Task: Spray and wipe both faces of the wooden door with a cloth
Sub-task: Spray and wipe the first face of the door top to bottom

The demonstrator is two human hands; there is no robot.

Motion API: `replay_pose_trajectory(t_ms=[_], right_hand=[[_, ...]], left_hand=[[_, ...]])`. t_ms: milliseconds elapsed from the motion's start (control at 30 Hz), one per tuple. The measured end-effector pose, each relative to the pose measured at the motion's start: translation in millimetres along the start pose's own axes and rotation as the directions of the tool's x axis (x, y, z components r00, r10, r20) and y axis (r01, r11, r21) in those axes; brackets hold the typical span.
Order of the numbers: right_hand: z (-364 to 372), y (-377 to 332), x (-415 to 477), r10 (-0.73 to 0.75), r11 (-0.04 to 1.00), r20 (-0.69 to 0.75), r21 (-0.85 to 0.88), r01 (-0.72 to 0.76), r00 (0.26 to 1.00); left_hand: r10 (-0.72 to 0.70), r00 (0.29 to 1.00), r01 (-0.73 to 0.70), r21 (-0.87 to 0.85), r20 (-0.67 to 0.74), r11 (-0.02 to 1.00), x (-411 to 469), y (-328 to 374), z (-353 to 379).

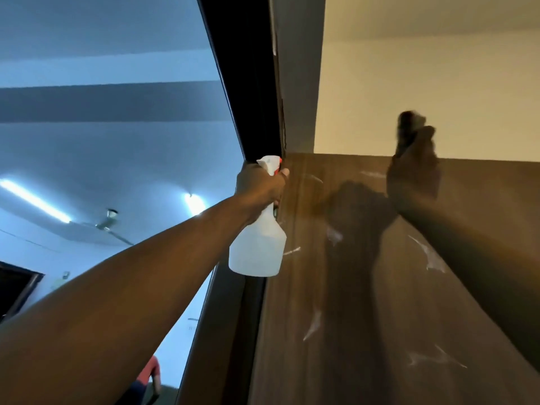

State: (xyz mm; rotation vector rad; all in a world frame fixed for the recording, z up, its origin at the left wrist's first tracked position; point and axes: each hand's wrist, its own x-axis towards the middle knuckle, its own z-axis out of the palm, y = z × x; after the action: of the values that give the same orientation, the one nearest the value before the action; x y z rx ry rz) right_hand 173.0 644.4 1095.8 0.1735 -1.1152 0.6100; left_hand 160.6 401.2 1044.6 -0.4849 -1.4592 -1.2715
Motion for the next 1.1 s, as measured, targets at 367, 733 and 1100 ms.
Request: replay_pose_trajectory(t_ms=[367,733,1100], right_hand=[[164,-62,-16,-0.337,0.867,0.507,-0.162,0.472,0.793],[107,1,8,-0.124,0.839,0.572,-0.376,0.393,0.811],[90,16,-33,-0.346,0.715,0.680,-0.254,0.651,0.646]], left_hand=[[0.017,0.988,0.009,-0.168,0.154,0.986,28,-27,-21],[0.017,0.981,0.010,-0.138,0.194,0.990,22,-30,-10],[-0.009,0.982,0.023,-0.073,0.187,0.997,3,-28,15]])
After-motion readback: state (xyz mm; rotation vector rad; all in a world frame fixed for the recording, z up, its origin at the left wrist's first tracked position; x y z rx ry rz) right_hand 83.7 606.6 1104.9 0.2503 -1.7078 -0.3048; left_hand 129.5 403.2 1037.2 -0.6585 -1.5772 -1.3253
